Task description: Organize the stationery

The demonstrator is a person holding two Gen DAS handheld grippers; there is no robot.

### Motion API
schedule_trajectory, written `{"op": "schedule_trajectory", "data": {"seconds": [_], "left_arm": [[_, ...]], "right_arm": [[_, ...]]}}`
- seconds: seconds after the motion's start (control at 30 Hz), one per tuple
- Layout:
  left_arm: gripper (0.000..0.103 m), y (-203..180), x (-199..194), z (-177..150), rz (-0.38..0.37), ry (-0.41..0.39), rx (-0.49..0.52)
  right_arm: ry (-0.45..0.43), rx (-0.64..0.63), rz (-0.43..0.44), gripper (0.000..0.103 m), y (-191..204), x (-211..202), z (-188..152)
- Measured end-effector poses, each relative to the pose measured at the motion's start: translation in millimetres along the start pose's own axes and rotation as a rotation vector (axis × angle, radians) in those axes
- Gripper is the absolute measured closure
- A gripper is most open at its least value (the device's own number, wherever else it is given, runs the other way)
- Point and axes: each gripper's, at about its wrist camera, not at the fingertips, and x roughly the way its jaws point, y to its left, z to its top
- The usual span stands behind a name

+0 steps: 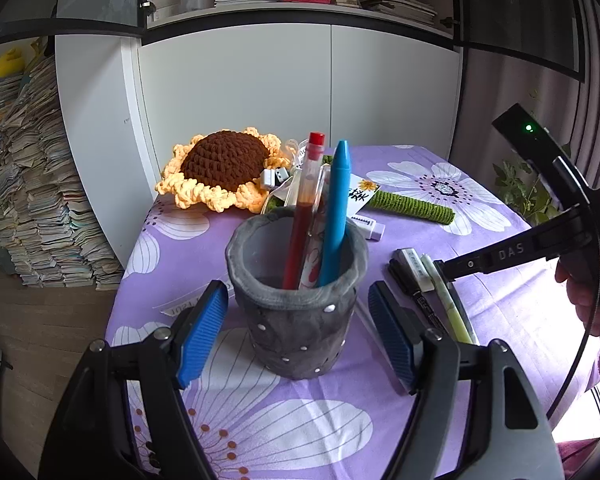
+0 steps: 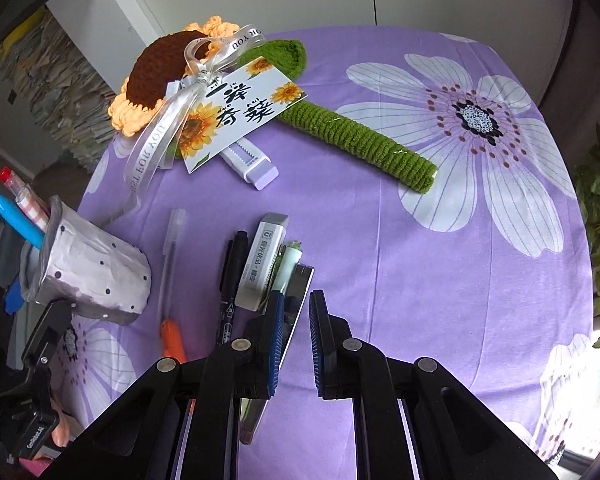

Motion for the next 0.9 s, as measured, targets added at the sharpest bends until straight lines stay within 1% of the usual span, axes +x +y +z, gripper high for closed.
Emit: {"op": "schedule_trajectory", "data": {"seconds": [0.17, 0.2, 0.23, 0.27, 0.37, 0.57, 0.73, 0.9], "left_arm": [[0.032, -0.4, 4.7, -0.7, 0.001, 0.008, -0.004], [0.037, -0.1, 4.5, -0.8, 0.004, 0.005, -0.007], [0.038, 0.6, 4.0, -0.6, 0.01, -0.001, -0.008], [0.038, 1.4, 4.1, -0.3, 0.006, 0.001, -0.011], [0.038, 2.3, 3.4, -1.7, 0.002, -0.001, -0.013], [0.038, 2.0, 2.5, -3.0, 0.003, -0.002, -0.01], [0.038, 1.0, 1.9, -3.1, 0.005, 0.0, -0.008], [0.038, 1.0, 1.9, -3.0, 0.004, 0.0, -0.008]], "right_arm": [[0.013, 0.005, -0.009, 0.091, 0.0, 7.3, 2.1], [0.01, 0.004, -0.016, 0.091, -0.5, 6.8, 2.2], [0.012, 0.003, -0.019, 0.089, -1.4, 6.6, 2.2], [0.013, 0.003, -0.022, 0.088, -2.2, 6.5, 1.9], [0.01, -0.005, -0.036, 0.087, -3.7, 4.0, 0.8], [0.001, -0.013, -0.118, 0.087, -11.4, -4.1, -1.1], [-0.002, 0.058, -0.063, 0.087, -24.9, -10.8, 0.8], [0.015, 0.088, -0.03, 0.086, -22.6, -6.0, 4.8]]}}
